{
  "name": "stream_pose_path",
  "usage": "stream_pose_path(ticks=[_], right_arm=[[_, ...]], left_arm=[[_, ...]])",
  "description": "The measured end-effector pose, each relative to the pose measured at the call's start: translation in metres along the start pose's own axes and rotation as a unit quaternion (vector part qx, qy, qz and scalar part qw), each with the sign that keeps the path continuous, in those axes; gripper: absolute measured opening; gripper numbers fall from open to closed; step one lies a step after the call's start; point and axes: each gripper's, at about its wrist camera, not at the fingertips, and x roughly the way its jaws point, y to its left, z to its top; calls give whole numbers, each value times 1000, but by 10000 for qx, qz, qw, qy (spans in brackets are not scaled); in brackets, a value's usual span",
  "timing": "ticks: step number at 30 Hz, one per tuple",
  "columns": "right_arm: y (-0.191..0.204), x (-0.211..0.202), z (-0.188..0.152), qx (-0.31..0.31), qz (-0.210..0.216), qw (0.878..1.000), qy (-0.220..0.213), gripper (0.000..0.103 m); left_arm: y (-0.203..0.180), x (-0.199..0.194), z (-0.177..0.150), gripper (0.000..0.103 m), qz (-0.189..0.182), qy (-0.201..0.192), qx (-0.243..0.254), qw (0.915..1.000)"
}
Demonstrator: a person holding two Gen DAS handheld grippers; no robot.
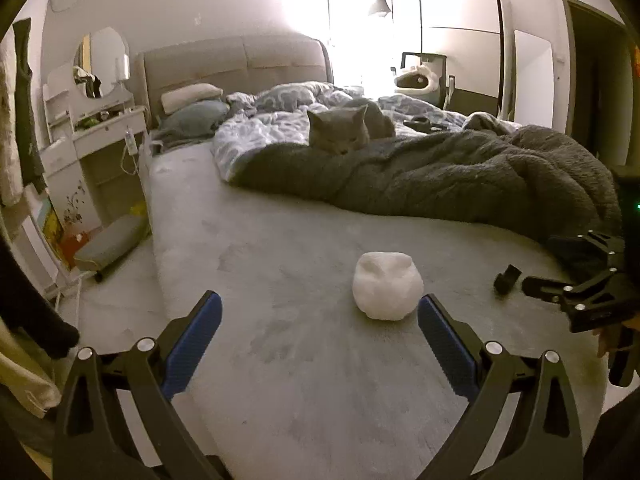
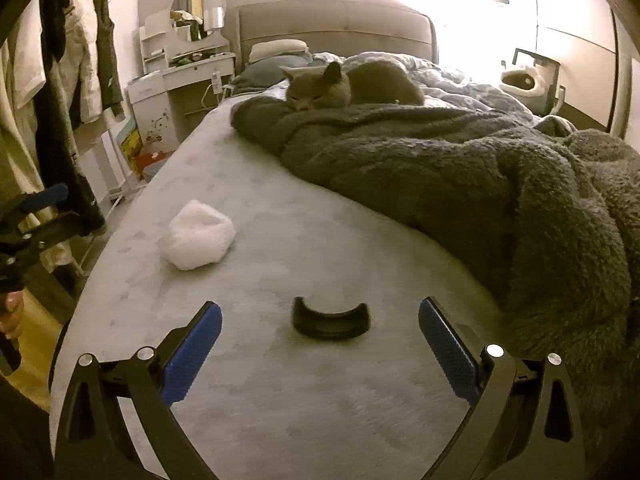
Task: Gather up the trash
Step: 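Move both tools back over the bed toward the white bundle, then grasp the white fluffy bundle with the left tool while the right tool grasps the black curved piece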
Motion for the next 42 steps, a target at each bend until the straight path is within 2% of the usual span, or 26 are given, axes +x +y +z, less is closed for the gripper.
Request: stream_pose_path(ticks=[4,9,18,23,28,29,31,35,37,38,40,42], right_arm=[[-5,4,-1,-71,-131,9999,16,100],[-15,14,-2,94,192,9996,178,100],[-11,27,-3,-48,427,9983,400,100],[-9,32,-6,-172,307,9978,560,100],[-20,32,-6,122,382,9974,598,100],[-22,33,-6,162,416,9971,618,100],[-23,34,-6,207,490,9963,681,100],[-24,36,-5,268,608,9951,730,99],[-23,37,-4,267,670,9945,754,98],[-22,37,-3,266,695,9943,766,95],[-20,39,-3,274,714,9935,845,73],[-20,43,-1,314,667,9928,939,68]], left_arm=[[11,27,1,100,-225,225,-384,9988],[4,43,9,100,-574,235,-604,9962],[-15,87,6,100,-693,586,-495,9946],[-23,102,8,99,-724,714,-487,9936],[-29,110,11,97,-680,791,-434,9936],[-30,112,12,96,-674,821,-436,9934],[-31,117,11,82,-695,900,-442,9925],[-35,125,9,71,-782,1066,-406,9904],[-38,127,8,60,-857,1131,-393,9891],[-40,127,8,60,-860,1152,-382,9889],[-43,127,8,53,-842,1158,-379,9890],[-42,124,7,50,-850,1142,-431,9889]])
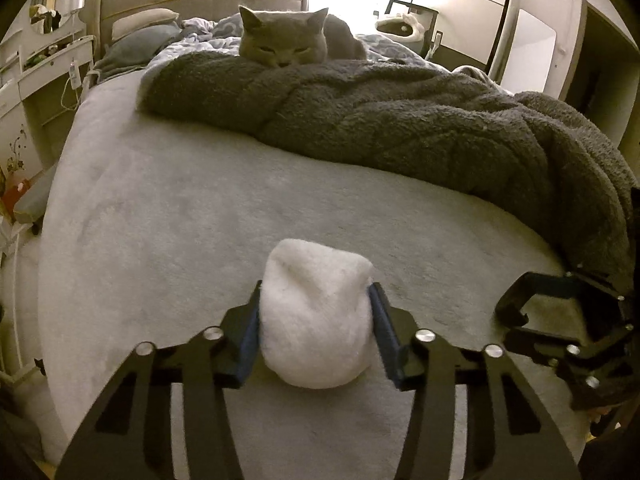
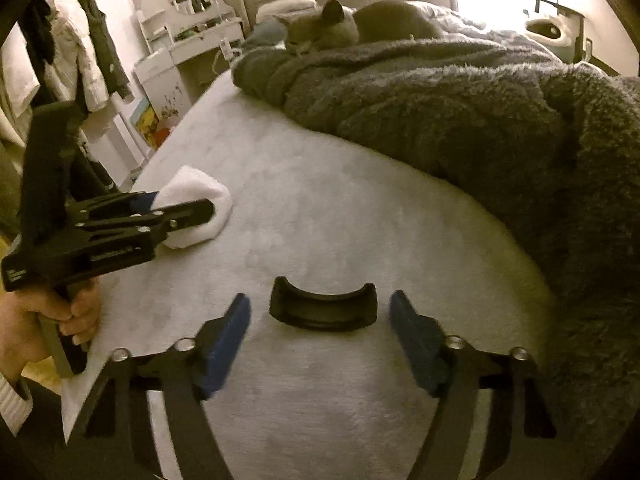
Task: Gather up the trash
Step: 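Grasp the white fluffy bundle with the left tool while the right tool grasps the black curved piece, then carry the white bundle and black curved piece over the black bin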
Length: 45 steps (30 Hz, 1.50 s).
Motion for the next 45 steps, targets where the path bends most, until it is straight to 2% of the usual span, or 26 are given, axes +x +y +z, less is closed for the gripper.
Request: stream_pose_path(ticks=[9,20,25,31,37,42,45], right_arm=[[-8,1,-5,319,9,9995,56,50],[3,-23,-9,623,5,9976,-299,49],[25,-31,-12,572,45,9978,-322,49],[61,-36,-15,437,177,9981,-384,49],[98,-50,-28,312,295,9981,-433,49],[114,-61,-37,319,337,9978,-474,49],[126,-66,-40,315,392,9974,-524,49]], left_arm=[[-1,-40,-14,48,228,-251,62,9994],[23,-93,-37,48,435,-617,-301,9967],[31,-112,-51,48,637,-595,-178,9960],[51,-141,-71,48,742,-632,-558,9937],[74,-169,-95,48,1103,-626,-790,9888],[98,-186,-118,48,1335,-549,-1169,9826],[107,-191,-130,48,1501,-430,-1204,9804]])
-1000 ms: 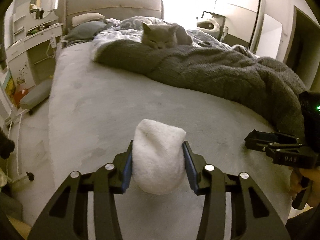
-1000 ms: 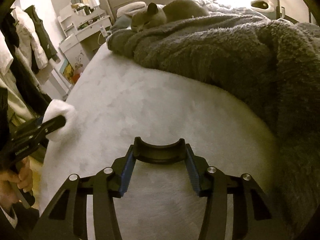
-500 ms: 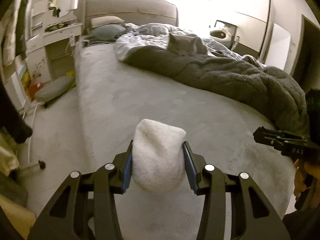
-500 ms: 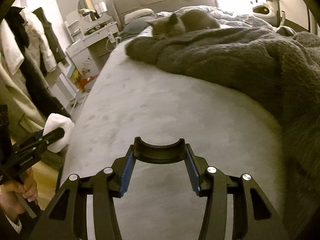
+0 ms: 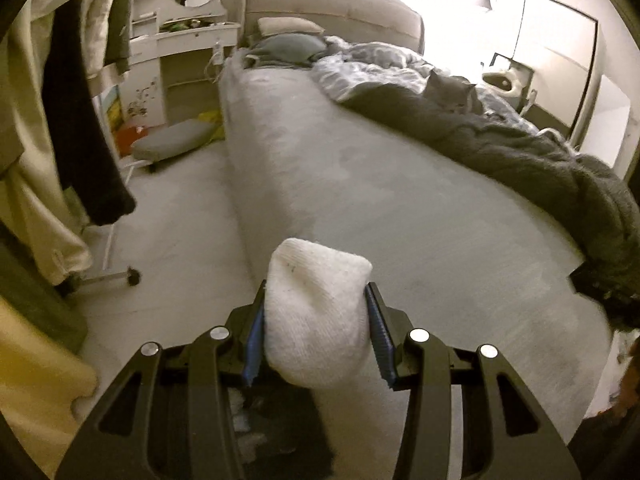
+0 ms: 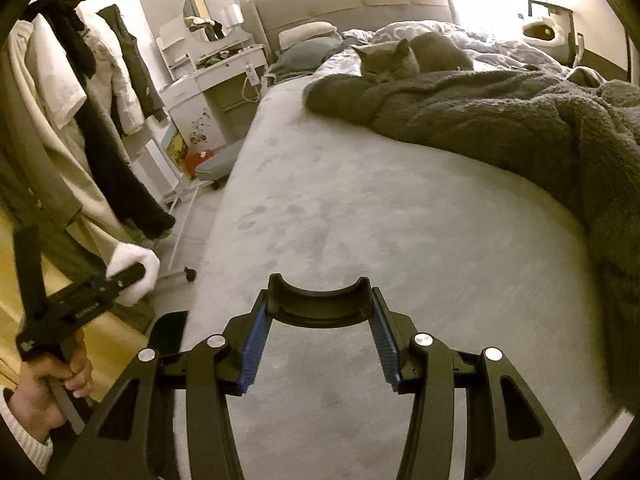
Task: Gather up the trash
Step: 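Carry the white bundle and black curved piece over the black bin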
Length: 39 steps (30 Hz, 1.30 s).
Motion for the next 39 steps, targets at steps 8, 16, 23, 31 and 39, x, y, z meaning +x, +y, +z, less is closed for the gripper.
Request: stream_pose_path(ticks=[8,16,23,31,39], right_arm=[[30,5,-3,-141,208,9997,-3,49],[58,23,-1,-262,405,9988,91,49],[93,42,-2,-459,593,9970,205,49],[129,59,-10,-733,777,9936,363,49],[158,77,-19,-991,912,9893,568,49]], left_arm=[[33,0,-21,48,314,332,-132,9989],[62,9,-38,48,423,745,-277,9959],[94,23,-56,49,475,1236,-552,9897],[117,38,-80,49,565,1726,-646,9813],[134,54,-104,49,495,2266,-837,9691]])
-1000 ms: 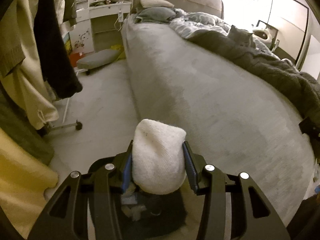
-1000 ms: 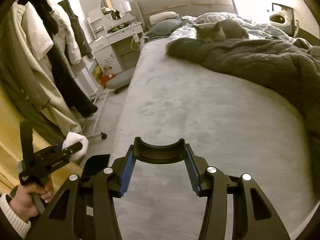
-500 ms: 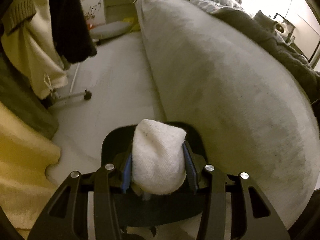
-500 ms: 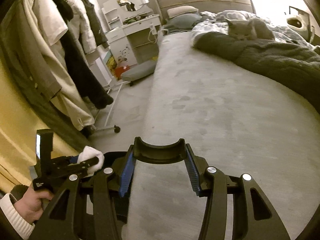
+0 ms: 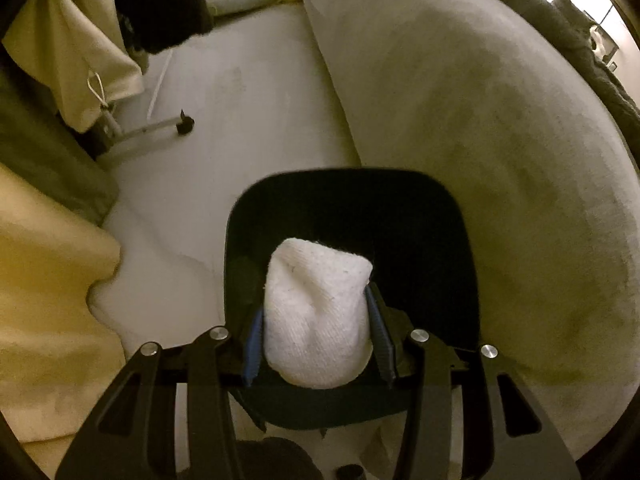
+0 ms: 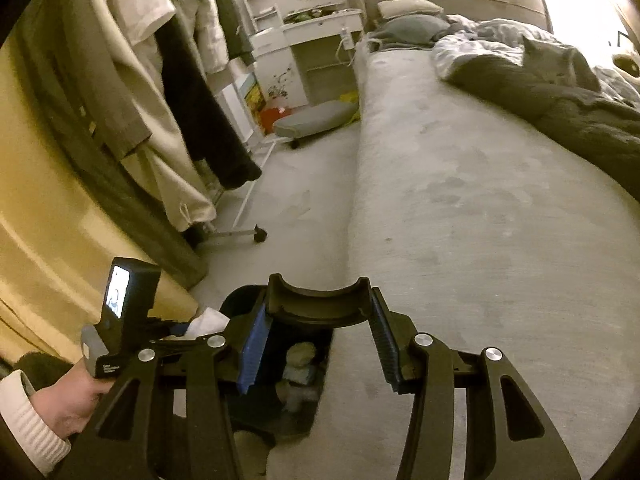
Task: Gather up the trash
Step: 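Carry the white bundle and black curved piece over the black bin, then open the left tool over the bin while the right tool releases the black piece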
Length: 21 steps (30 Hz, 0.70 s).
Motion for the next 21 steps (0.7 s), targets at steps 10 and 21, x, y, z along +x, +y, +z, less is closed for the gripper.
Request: stream_pose_path(ticks=[10,21], right_arm=[[29,23,-2,-329,115,9991,222,49],[53,46,-12,-675,146,9958,609,49]], left_arm=[[10,21,-10,50,-368,499,-212,9978],[37,7,-28,87,-462,504,-337,9971]])
